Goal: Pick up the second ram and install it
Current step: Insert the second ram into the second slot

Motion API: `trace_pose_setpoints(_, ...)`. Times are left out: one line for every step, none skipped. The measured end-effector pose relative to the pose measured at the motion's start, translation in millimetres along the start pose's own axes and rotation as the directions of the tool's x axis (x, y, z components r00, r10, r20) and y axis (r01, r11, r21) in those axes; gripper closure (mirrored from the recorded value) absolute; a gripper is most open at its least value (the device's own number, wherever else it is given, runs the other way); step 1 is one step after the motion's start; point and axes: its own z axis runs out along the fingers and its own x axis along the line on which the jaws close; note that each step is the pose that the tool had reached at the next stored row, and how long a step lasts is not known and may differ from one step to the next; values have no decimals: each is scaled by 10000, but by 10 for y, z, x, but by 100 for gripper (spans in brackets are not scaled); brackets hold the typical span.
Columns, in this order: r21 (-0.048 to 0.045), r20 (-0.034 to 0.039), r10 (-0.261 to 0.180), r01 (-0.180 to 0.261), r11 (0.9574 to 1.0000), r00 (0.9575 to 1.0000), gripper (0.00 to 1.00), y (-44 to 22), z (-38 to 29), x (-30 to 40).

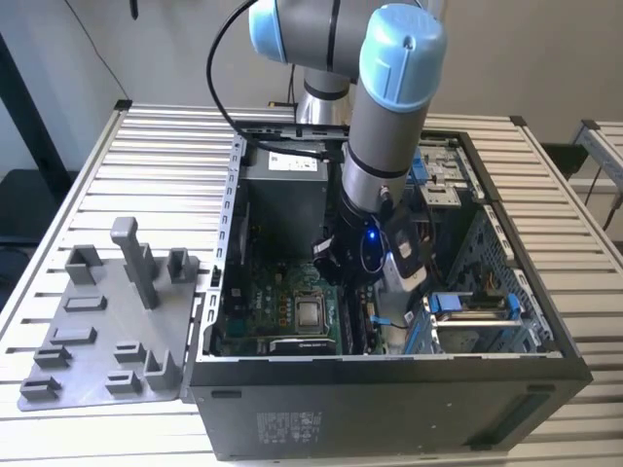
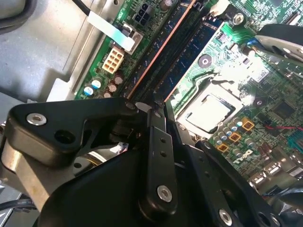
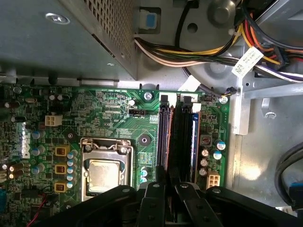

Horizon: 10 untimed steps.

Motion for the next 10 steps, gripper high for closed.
trace_pose_setpoints(-5, 1, 1, -1, 10000, 10000, 84, 0, 3, 0)
trace_pose_setpoints(1, 1, 1, -1, 10000, 10000, 78, 0, 1, 0)
trace_pose_setpoints(8, -1, 1, -1, 10000, 10000, 78, -1, -2, 1)
trace_pose_setpoints(9, -1, 1, -1, 10000, 10000, 78, -1, -3, 1)
trace_pose_setpoints(15, -3, 1, -1, 10000, 10000, 71, -1, -19, 1)
trace_pose_setpoints(11, -2, 2, -2, 10000, 10000, 71, -1, -58, 3)
trace_pose_setpoints(13, -2, 1, -1, 10000, 10000, 71, 1, -101, 4)
trace_pose_setpoints(12, -2, 1, -1, 10000, 10000, 71, 1, -148, 5)
trace_pose_setpoints(11, -2, 1, -1, 10000, 10000, 71, 2, -193, 7)
trace_pose_setpoints(11, -2, 1, -1, 10000, 10000, 71, 3, -239, 8)
